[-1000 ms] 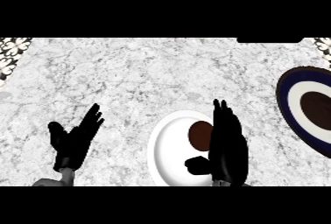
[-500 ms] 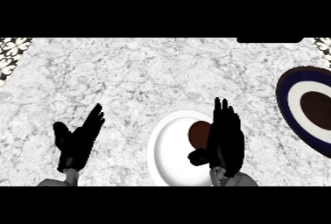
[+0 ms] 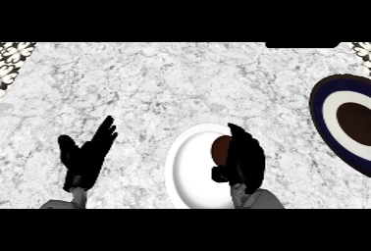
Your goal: Pick the cupcake from the plate and place it in the plate
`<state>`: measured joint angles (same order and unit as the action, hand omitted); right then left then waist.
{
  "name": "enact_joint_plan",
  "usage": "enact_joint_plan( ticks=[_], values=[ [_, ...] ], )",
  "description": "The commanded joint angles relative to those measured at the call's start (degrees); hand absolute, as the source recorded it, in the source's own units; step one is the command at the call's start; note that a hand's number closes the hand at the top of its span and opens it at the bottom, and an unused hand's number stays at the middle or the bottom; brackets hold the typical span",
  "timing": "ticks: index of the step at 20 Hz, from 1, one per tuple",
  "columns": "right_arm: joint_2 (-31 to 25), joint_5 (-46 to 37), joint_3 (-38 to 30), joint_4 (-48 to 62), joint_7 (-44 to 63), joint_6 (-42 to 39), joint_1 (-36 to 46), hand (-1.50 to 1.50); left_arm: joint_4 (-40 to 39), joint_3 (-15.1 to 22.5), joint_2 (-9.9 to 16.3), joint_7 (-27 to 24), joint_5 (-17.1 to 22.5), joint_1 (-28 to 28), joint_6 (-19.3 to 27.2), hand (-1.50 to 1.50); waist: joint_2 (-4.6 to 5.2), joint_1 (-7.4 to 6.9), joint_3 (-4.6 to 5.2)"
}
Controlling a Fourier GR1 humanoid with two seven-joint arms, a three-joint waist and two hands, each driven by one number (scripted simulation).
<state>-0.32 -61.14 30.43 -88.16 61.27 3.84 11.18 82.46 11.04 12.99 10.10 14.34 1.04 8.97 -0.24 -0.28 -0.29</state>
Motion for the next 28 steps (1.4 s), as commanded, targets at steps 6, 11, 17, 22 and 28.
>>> enact_joint_plan(
  ticks=[6,11,17,22,28],
  values=[
    [0.31,-2.11,-3.68,5.09,-0.86,-4.68,5.11,1.50,-5.36,-1.35,-2.98,0.40,-2.25,2.29,-0.29,0.00,0.27,0.29,0.30],
    [-0.86,-7.18,-3.24,5.00,-2.93,-1.38,3.86,1.50,-1.58,-0.94,-2.37,0.66,-3.31,-1.92,-0.76,0.00,0.23,0.17,0.29],
    [-6.31,-7.87,9.23,-14.68,-15.79,9.18,-6.14,1.50,0.90,-2.50,-0.48,2.33,-1.22,-3.35,-1.63,0.00,-0.64,1.66,0.18],
    [-15.64,-5.05,17.99,-29.74,-28.81,17.71,-13.74,1.50,0.47,-1.80,-2.15,1.13,-2.23,-4.51,0.07,0.00,-1.19,3.48,-0.02],
    [-28.95,-0.40,12.86,-49.16,-31.98,29.67,-28.91,1.50,2.06,-1.70,-2.43,2.03,-2.90,-4.71,1.21,0.00,-0.42,3.46,0.01]
  ],
)
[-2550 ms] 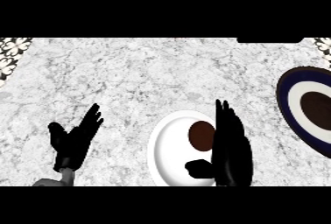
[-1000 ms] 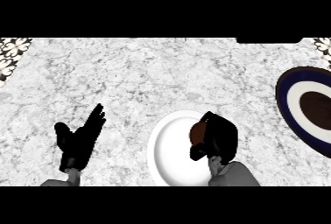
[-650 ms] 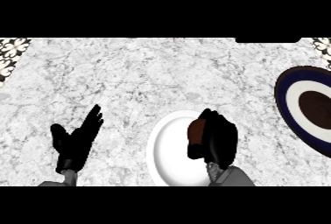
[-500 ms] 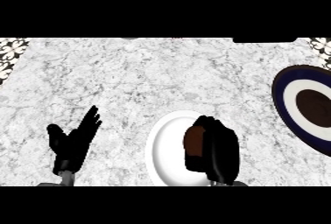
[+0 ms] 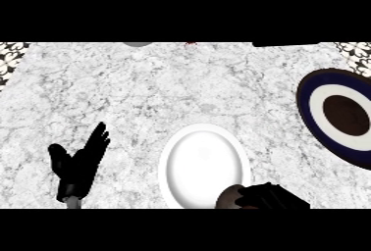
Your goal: Pick the cupcake from the plate and place it in the plate
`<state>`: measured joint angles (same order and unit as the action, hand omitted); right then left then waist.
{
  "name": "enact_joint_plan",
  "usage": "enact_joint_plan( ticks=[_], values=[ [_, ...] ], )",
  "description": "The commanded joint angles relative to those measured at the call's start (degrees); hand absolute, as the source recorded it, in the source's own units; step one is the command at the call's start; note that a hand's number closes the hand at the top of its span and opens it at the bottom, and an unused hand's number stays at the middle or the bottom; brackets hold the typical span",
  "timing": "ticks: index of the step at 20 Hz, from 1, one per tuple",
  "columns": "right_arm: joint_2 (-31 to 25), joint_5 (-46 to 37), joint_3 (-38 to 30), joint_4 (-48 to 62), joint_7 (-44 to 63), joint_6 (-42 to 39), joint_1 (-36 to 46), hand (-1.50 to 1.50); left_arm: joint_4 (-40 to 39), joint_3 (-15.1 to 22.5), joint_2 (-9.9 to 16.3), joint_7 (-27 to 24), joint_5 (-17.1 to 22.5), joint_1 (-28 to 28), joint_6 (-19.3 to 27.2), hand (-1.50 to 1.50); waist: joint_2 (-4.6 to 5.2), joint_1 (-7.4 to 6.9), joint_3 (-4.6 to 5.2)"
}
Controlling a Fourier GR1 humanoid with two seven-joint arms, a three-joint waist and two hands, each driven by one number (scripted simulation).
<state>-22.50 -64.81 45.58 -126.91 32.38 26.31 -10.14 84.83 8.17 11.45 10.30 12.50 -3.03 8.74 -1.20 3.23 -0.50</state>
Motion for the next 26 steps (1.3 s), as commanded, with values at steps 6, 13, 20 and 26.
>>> enact_joint_plan(
  ticks=[6,13,20,26],
  values=[
    [-12.65,16.30,-10.39,-13.28,-6.16,19.63,-14.83,1.50,-2.32,0.46,0.06,0.77,-0.81,0.79,-0.63,0.00,1.16,-1.14,0.14],
    [-15.96,25.82,-16.71,-8.20,-7.28,31.31,-11.60,1.50,-0.47,0.71,0.21,2.31,0.41,0.27,-1.88,0.00,1.33,-3.15,-0.03],
    [-18.51,42.47,-32.18,6.54,-11.81,34.47,-2.62,1.50,-0.99,1.57,-0.35,2.04,-0.95,2.23,-1.62,0.00,1.65,-4.32,-0.16],
    [-20.78,58.15,-40.85,16.77,-21.19,29.51,3.41,1.50,-2.00,3.10,-2.30,0.53,-1.70,1.67,-1.41,0.00,1.57,-4.18,-0.19]
  ],
)
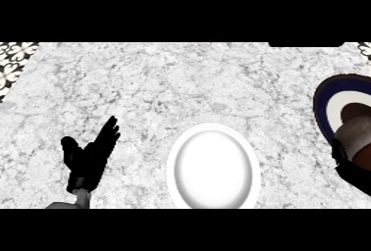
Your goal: Pick the cupcake from the plate and place it in the plate
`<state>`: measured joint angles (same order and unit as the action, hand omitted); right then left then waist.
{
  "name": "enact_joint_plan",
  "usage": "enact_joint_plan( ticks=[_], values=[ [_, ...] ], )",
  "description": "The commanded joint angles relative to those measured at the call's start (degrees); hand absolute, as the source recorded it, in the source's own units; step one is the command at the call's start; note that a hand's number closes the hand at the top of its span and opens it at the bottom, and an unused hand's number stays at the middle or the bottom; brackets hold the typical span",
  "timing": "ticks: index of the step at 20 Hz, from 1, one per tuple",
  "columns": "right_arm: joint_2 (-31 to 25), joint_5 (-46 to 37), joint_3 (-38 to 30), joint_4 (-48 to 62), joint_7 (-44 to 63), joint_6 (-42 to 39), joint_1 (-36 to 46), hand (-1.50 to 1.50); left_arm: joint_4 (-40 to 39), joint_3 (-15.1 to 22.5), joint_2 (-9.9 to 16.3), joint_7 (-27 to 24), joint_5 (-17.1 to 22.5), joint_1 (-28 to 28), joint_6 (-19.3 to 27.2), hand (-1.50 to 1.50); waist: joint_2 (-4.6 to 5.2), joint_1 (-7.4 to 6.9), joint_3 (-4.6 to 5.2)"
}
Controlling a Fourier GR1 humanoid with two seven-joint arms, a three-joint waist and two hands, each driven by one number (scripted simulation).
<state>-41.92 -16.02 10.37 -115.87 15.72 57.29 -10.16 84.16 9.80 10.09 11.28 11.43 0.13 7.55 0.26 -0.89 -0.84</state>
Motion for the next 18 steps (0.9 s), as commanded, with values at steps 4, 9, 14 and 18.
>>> enact_joint_plan(
  ticks=[4,9,14,18],
  values=[
    [0.52,16.76,-9.17,16.44,-13.60,-6.61,8.40,1.50,-1.22,0.59,-0.48,0.87,-0.15,0.41,-0.35,0.00,0.47,-1.08,0.03],
    [0.72,26.72,-16.71,29.08,-25.55,-18.23,13.50,1.50,-2.46,0.63,-0.40,0.82,0.23,0.78,-1.56,0.00,0.68,-1.02,0.16],
    [-6.90,26.96,-13.36,46.33,-23.86,-34.43,14.18,-1.50,-3.25,1.25,-0.79,-1.14,-1.07,0.25,-1.30,0.00,1.36,-2.96,0.43],
    [-2.98,29.48,-14.08,58.50,-34.28,-42.13,21.27,-1.50,-1.68,1.73,-1.00,1.09,-0.89,2.13,-1.40,0.00,1.18,-3.64,0.24]
  ],
)
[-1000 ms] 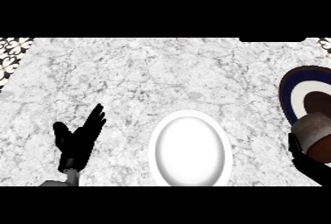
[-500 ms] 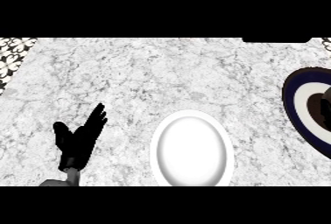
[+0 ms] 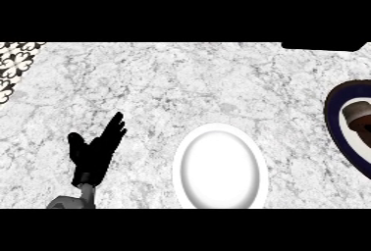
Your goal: Pick the cupcake from the plate and place it in the plate
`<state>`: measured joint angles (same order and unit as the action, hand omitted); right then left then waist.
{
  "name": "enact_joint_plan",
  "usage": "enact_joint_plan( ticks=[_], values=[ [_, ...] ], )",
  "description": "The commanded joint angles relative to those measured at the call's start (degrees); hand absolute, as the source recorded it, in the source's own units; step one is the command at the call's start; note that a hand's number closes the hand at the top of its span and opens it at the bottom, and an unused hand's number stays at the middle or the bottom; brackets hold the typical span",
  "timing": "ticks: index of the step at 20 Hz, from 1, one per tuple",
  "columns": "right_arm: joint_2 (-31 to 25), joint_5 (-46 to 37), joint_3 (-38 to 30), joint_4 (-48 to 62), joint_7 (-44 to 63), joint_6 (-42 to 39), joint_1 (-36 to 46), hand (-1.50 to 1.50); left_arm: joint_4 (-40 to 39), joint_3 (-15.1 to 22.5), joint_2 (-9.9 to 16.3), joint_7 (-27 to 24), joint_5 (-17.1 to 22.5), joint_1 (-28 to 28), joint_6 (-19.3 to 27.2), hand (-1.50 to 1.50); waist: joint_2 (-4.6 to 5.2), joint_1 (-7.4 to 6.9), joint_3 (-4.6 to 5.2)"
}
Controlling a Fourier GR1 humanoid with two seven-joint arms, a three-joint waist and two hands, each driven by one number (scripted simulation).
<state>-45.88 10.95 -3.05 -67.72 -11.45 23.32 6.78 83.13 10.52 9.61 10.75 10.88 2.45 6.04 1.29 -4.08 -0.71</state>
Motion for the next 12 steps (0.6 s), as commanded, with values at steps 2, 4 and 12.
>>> enact_joint_plan(
  ticks=[2,4,12],
  values=[
    [1.34,4.21,-1.94,14.91,-11.35,-13.13,8.26,-1.50,-1.45,-0.11,0.44,0.36,0.20,-0.98,-0.91,0.00,-0.07,-0.14,0.24],
    [3.13,5.93,-4.03,19.00,-15.99,-15.13,10.94,-1.50,-2.38,0.43,-0.99,0.85,-0.85,0.63,0.79,0.00,0.15,0.05,0.14],
    [2.12,15.03,-14.97,36.51,-25.55,-28.60,17.87,-1.50,-2.89,-0.09,-0.36,-0.96,-0.97,-2.18,-0.07,0.00,-0.22,1.41,0.34]
  ],
)
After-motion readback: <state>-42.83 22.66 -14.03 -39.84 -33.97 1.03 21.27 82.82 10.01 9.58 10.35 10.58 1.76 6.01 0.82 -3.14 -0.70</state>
